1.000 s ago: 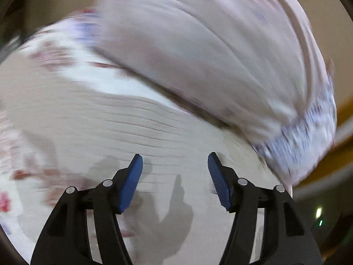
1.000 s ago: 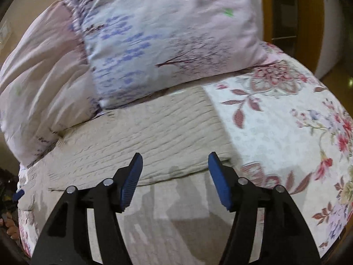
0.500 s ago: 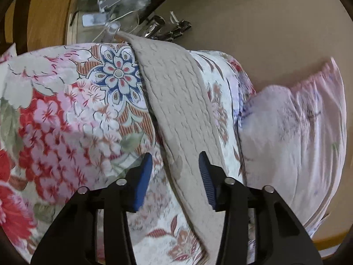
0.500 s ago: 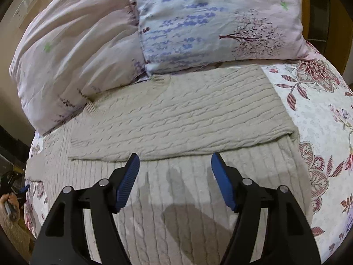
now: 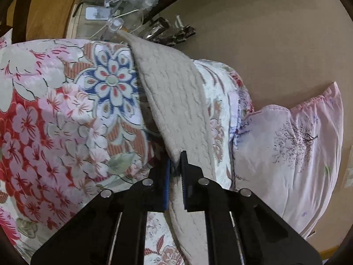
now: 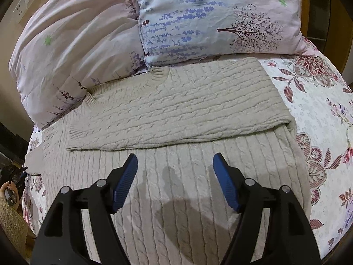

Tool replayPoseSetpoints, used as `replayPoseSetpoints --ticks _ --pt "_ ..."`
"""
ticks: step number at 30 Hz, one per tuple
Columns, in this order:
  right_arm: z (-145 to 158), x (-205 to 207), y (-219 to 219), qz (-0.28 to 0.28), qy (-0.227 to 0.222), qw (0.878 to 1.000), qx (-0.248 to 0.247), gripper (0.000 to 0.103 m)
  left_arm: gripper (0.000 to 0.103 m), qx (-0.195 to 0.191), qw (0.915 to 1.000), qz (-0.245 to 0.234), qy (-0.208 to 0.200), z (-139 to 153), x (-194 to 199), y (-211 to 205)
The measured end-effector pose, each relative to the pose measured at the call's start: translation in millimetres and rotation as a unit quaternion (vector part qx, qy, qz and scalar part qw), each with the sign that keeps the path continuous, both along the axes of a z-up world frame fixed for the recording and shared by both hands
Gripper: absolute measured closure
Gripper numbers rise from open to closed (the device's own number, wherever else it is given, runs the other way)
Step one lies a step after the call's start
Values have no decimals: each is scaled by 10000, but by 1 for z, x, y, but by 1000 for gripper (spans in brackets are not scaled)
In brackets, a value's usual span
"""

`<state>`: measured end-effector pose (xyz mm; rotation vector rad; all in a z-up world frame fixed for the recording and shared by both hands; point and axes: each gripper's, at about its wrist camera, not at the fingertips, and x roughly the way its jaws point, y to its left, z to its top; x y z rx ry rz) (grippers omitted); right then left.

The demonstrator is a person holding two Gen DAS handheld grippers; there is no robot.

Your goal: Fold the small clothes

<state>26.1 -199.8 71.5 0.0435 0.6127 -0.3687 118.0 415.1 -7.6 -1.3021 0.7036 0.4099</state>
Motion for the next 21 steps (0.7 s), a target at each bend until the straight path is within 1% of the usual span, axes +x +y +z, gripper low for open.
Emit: replayPoseSetpoints --ticks 2,5,8,11,13,15,17,19,20,21 --pt "1 -1 -1 7 -2 10000 12 31 96 107 9999 -42 -87 6 1 -4" --pt "2 -1 -3 4 -12 10000 39 31 96 199 9989 -134 -406 21 2 -12" --pt "3 -2 -4 -4 -21 10000 80 31 97 340 9944 -453 -888 44 11 -30" --pt "4 -2 -4 11 -34 9999 119 31 97 392 9895 -778 -1151 63 20 -52" --pt "5 -2 -5 42 -55 9999 142 31 97 375 9841 -1069 -1368 75 27 -74" --pt "5 -3 -4 61 -68 9999 130 30 97 328 9760 -1420 -1618 86 35 -101" --pt "6 -3 -5 69 -72 9999 135 30 97 285 9660 -1819 -1813 94 42 -134" --pt "5 -4 -6 63 -78 9998 147 30 97 243 9566 -2150 -1950 97 46 -163" --pt "5 -5 -6 57 -82 9998 165 30 97 301 9498 -2380 -2009 98 49 -185" --pt "5 -5 -7 53 -88 9998 179 30 97 343 9447 -2548 -2036 98 50 -202"
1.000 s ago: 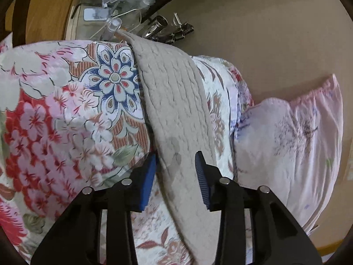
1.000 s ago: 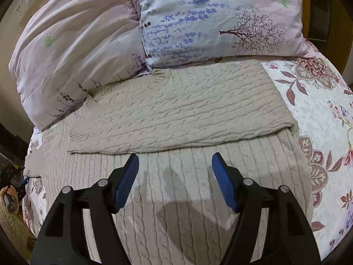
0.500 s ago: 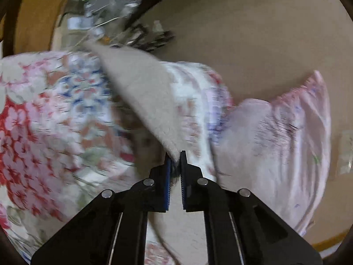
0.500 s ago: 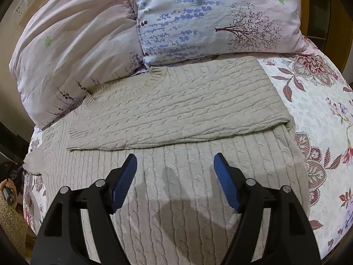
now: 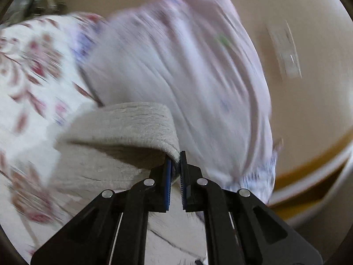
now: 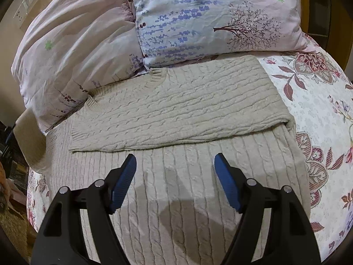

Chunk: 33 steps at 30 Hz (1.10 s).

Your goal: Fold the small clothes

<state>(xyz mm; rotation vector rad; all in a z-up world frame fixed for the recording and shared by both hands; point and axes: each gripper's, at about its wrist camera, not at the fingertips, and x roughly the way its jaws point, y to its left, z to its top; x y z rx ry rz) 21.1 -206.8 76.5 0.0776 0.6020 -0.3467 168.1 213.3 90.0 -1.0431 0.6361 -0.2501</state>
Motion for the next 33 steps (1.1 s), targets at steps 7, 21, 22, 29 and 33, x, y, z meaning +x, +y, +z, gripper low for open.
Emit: replayPoseSetpoints --ticks 7,21,22,29,33 --pt "0 -5 -1 12 4 10000 37 30 97 497 9934 -975 337 -43 4 -109" --pt "-4 -6 -3 8 80 9999 97 30 52 -259 9875 -900 1268 -102 -8 -103" --pt "-5 -5 -2 37 94 9999 91 30 52 -355 9877 -829 1274 -102 -5 -100" --pt "-8 -5 -1 134 168 9998 50 30 76 -642 9870 -554 1367 -104 15 -87" --pt "-6 -11 -7 88 109 9999 46 30 93 -567 9909 -708 997 -87 22 -100"
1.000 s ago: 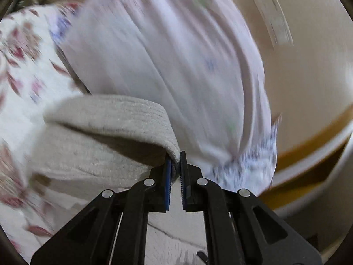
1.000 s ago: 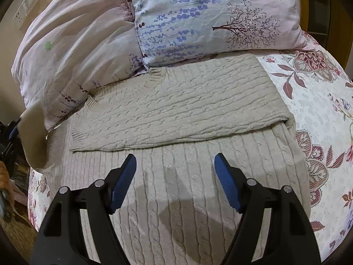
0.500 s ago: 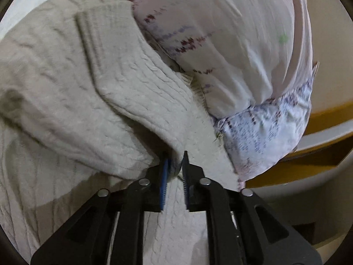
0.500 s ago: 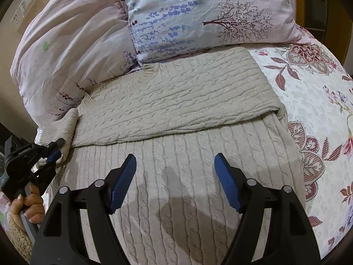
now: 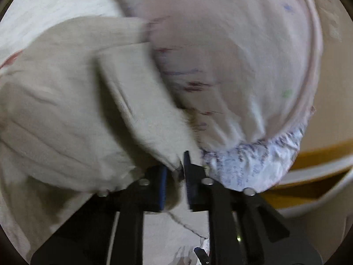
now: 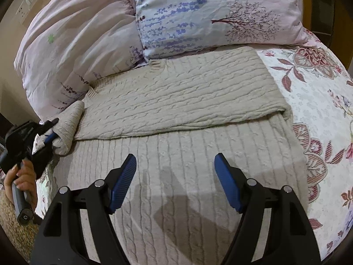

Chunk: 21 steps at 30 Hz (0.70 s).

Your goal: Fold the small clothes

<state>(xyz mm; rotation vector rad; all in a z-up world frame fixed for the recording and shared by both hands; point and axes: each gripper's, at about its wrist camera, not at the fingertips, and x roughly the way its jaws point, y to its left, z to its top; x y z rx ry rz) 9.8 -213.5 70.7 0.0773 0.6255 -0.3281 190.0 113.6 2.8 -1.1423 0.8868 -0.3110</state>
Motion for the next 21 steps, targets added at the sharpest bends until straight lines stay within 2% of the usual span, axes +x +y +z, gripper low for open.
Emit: replayPoseSetpoints --ticks 2,5,8,10,11,12,14,15,16,17,18,19,20,21 --pt "2 -6 -6 -56 -58 10000 14 30 94 195 9990 -232 -334 17 4 -15" --pt "4 -12 -15 -149 -120 9998 43 30 94 557 9928 -673 -821 44 12 -53" --pt "7 -20 -24 -254 -188 9995 58 30 94 1201 9766 -1267 -1252 64 15 -101" --pt "8 -24 -30 -311 -216 9993 67 30 94 1932 9525 -1872 -1425 69 14 -148" --pt "9 -27 -34 -360 -237 9990 84 30 94 2268 9379 -2179 -1461 68 13 -168" --pt "8 -28 -37 -388 -247 9989 94 30 93 2675 9183 -2515 -1480 64 9 -192" --pt "9 -32 -43 -465 -267 9985 125 30 92 3162 8879 -3021 -1431 51 1 -221" --pt "10 -32 -45 -488 -270 9984 129 30 87 3374 8723 -3272 -1348 41 -4 -231" --pt "12 -33 -48 -506 -283 9982 133 30 76 3434 8636 -3450 -1312 36 -8 -237" --pt "13 -33 -50 -506 -299 9982 140 30 64 3433 8602 -3528 -1333 33 -14 -234" --pt "15 -33 -50 -487 -315 9982 147 31 55 3448 8550 -3600 -1432 34 -20 -233" --pt "18 -32 -50 -447 -339 9983 149 33 39 3493 8512 -3603 -1535 37 -27 -229" --pt "22 -29 -49 -334 -376 9986 141 36 32 3519 8496 -3581 -1615 39 -33 -223" --pt "26 -24 -47 -240 -370 9989 135 41 31 3517 8494 -3545 -1708 45 -41 -214"
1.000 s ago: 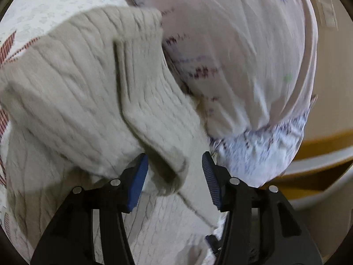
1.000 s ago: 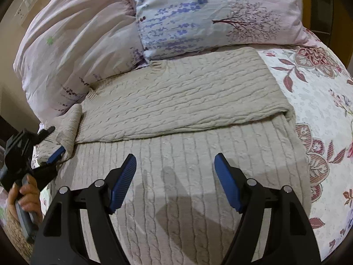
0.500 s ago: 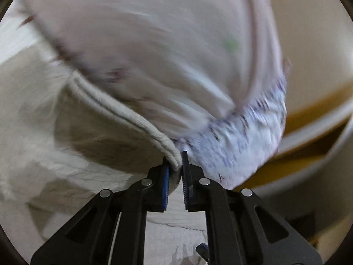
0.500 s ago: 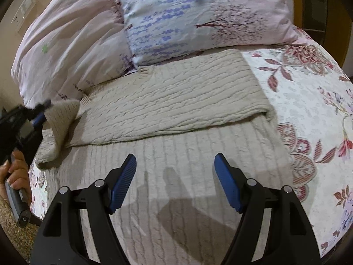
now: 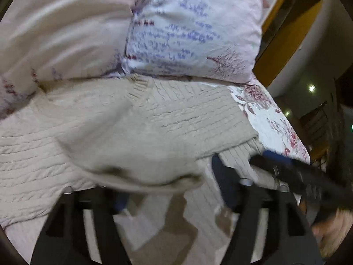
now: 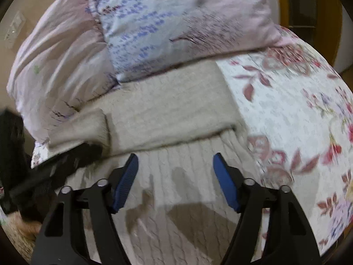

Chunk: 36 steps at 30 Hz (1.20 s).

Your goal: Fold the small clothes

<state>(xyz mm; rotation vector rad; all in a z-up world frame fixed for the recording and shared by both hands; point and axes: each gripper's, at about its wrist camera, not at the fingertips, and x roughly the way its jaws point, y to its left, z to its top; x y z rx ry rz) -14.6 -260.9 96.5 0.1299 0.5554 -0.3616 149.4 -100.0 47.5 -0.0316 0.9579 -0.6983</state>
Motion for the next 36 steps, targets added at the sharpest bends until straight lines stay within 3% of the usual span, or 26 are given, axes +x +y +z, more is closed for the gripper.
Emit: replayPoseSetpoints --ticks 3,5,7,9,13,16,17,20,23,24,25,26,27,28,31,33,36 --pt "10 18 14 469 63 9989 -71 43 31 -43 9995 316 -73 5 -10 45" --pt "10 36 27 792 249 9964 -161 43 31 50 9970 775 -53 3 -11 80" --pt "8 50 41 1029 451 9934 -250 43 31 356 9881 1495 -44 -1 -13 127" --pt "3 61 68 1367 651 9855 -766 43 31 568 9779 2010 -41 -4 -15 163" --pt "-22 66 120 1820 1017 9466 -2457 43 31 878 9592 2685 122 -12 -18 215" --pt "-51 61 155 1994 1079 8833 -4103 43 31 1087 9507 2896 214 -18 -17 229" --pt "-63 58 168 2075 1050 8477 -4768 43 31 1145 9498 2905 223 -20 -16 231" --pt "-89 55 191 2325 983 7698 -5863 41 31 1329 9500 2817 206 -25 -14 232" --pt "-111 57 201 2458 971 7078 -6551 43 31 1389 9509 2752 258 -30 -7 229" --pt "-116 60 204 2508 982 6937 -6680 65 31 1410 9510 2738 268 -31 -7 226" --pt "-118 63 207 2587 1005 6857 -6729 95 31 1419 9511 2731 278 -33 -7 226" --pt "-118 69 208 2618 1102 6871 -6688 102 31 1418 9514 2719 293 -34 -5 226" --pt "-115 71 209 2571 1134 6951 -6617 101 31 1413 9515 2715 306 -36 -5 225" --pt "-107 74 206 2530 1104 7127 -6449 101 31 1412 9516 2712 318 -37 -4 225" --pt "-74 75 193 2175 800 7851 -5744 102 31 1405 9516 2712 349 -39 -4 225" --pt "-40 72 174 1799 468 8467 -4985 103 31 1397 9513 2721 382 -41 -4 226" --pt "5 66 122 1106 -96 9353 -3360 103 31 1364 9509 2747 424 -43 -3 228"
